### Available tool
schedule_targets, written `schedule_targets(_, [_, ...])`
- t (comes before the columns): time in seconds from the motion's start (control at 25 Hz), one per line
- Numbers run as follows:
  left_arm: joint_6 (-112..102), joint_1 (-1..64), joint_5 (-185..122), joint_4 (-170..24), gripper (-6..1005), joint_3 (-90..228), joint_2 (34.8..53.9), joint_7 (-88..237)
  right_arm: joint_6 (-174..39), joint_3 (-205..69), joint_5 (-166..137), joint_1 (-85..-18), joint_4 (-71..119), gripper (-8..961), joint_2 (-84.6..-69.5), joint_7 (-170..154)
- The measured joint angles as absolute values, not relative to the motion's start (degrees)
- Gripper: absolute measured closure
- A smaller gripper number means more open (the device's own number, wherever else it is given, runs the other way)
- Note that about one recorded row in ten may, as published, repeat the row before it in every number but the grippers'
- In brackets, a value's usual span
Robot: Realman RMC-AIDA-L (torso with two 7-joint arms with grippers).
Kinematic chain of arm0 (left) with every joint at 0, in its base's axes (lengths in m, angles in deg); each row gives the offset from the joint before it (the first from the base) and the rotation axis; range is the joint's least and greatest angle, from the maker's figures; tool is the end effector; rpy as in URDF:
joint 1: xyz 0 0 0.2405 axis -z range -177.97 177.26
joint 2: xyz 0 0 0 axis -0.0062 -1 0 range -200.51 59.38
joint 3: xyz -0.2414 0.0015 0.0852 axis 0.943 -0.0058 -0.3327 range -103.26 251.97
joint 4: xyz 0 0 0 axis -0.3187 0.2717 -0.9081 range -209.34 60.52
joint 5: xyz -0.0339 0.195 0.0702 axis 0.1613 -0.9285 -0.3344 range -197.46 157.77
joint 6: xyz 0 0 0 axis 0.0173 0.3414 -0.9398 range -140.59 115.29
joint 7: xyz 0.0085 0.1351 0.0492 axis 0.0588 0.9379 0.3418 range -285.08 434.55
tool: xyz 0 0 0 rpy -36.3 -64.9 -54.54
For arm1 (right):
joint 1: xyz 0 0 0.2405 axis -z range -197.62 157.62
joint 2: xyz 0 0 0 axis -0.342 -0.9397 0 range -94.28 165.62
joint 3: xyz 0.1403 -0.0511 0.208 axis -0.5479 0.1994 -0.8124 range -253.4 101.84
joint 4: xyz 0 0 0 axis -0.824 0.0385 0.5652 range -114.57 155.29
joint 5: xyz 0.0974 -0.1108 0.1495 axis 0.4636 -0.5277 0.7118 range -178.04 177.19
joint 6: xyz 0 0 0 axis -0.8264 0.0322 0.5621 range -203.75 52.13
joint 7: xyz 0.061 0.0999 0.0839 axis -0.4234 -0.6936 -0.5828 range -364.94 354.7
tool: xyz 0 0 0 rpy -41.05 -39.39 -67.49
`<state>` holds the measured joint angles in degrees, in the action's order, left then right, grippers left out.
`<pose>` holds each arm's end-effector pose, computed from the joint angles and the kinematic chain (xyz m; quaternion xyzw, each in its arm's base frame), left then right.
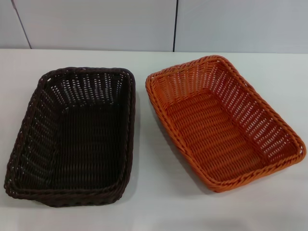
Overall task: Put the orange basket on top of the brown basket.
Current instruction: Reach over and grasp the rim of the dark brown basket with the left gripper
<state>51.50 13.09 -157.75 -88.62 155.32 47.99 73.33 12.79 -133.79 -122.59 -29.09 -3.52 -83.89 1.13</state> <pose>-0.4127 0.2754 0.0563 -0.5055 -0.3108 -0.2294 0.7715 0.3397 0.2542 0.0510 -0.4791 0.1584 0.3468 0.7906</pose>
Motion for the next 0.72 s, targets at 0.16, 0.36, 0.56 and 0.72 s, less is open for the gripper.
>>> schedule_targets(0.16, [51.46,13.09,-157.74,-88.68,195,155.30,47.99,73.33,12.78,-133.79,-122.59,-29.06,-3.54,127,-83.91,1.12])
schedule_targets(0.36, [51.50,13.09,-157.79,-88.78,195,155.20,47.99,73.33,12.78,-133.78,-122.59,-29.05,-3.63,127,-83.94,1.12])
schedule_targets(0.56, [50.50,13.31,-158.59,-90.28,196,153.61,47.33,73.39,12.78,-133.78,-122.59,-29.17,-3.71,127,-83.95,1.12])
schedule_targets(0.72, [43.72,13.06,-160.44,-97.55,197,153.95,44.74,75.79,12.79,-133.78,-122.59,-29.49,-3.74,127,-83.90,1.12])
